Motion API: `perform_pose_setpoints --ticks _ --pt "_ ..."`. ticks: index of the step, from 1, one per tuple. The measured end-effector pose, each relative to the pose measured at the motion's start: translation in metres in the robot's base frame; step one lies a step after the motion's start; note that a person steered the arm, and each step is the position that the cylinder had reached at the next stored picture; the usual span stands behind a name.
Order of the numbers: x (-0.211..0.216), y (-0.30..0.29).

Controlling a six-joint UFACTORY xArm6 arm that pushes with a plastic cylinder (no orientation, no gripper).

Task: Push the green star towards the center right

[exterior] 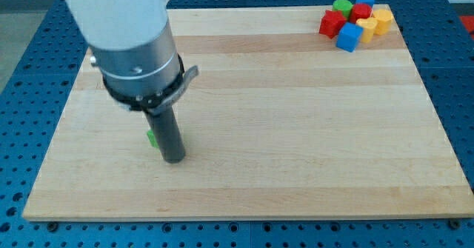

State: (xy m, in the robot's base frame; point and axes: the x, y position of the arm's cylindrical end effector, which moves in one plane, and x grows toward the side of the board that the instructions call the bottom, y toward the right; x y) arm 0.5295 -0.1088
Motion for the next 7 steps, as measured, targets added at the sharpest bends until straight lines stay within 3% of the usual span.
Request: perform_pose_setpoints --ticks 4,7 --pt "-0.036 -0.091" --pt "-0.074 0.001"
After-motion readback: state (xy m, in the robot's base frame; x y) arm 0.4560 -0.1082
